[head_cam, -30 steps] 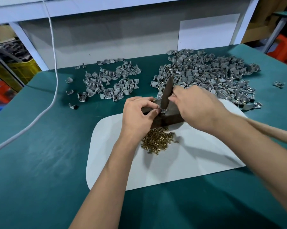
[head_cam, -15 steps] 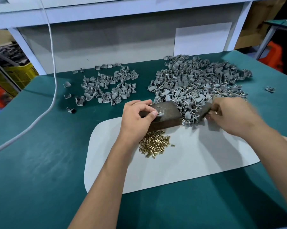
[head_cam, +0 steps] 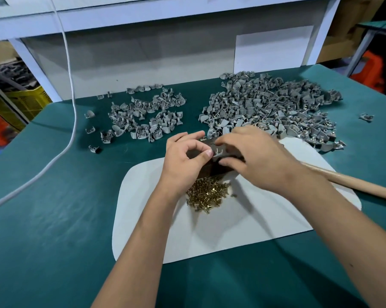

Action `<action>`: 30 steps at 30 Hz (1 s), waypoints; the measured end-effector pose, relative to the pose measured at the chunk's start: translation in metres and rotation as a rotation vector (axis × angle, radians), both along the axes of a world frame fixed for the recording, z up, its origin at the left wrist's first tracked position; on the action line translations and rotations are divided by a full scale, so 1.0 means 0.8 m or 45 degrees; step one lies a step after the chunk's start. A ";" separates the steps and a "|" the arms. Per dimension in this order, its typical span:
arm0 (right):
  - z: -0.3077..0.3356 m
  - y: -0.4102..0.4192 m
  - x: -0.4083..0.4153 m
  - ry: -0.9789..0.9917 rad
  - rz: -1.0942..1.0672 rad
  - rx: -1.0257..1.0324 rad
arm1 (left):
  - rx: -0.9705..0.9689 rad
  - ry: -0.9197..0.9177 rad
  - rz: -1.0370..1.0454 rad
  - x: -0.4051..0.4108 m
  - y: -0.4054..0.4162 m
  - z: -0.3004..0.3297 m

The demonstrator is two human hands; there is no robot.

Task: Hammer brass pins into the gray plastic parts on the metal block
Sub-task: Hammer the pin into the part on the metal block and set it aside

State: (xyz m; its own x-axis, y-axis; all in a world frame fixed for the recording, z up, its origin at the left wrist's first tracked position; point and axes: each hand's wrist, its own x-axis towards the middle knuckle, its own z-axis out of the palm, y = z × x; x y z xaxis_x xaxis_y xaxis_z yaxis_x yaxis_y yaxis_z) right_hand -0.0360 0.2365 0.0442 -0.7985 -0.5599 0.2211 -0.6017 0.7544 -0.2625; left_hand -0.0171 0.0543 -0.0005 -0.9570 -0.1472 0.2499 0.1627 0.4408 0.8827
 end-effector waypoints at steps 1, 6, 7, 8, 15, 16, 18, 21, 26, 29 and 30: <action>-0.002 -0.005 -0.001 0.034 0.038 -0.001 | -0.007 0.007 -0.009 -0.001 -0.001 -0.001; 0.000 -0.013 -0.015 0.122 0.034 0.008 | 0.128 0.051 0.133 -0.008 -0.015 -0.008; 0.000 -0.010 -0.021 0.130 -0.010 0.005 | 0.159 0.041 0.224 -0.011 -0.021 -0.010; 0.000 -0.007 -0.027 0.137 -0.059 0.003 | 0.127 0.031 0.332 -0.014 -0.029 -0.013; -0.006 0.010 -0.069 0.052 -0.342 0.021 | -0.641 -0.046 0.669 -0.020 -0.083 -0.039; -0.006 0.013 -0.072 0.051 -0.386 0.008 | -0.682 -0.105 0.624 -0.024 -0.086 -0.042; -0.004 0.016 -0.073 0.081 -0.463 -0.059 | -0.753 -0.191 0.524 -0.029 -0.087 -0.045; 0.003 0.002 -0.057 0.131 -0.398 -0.101 | -0.796 -0.269 0.455 -0.032 -0.087 -0.052; 0.010 -0.061 0.021 -0.046 0.303 0.033 | -0.824 -0.190 0.476 -0.035 -0.090 -0.045; -0.009 -0.091 0.043 0.036 0.532 0.207 | -0.757 -0.062 0.469 -0.034 -0.090 -0.042; -0.014 -0.096 0.044 0.078 0.534 0.263 | -0.723 -0.023 0.481 -0.032 -0.089 -0.042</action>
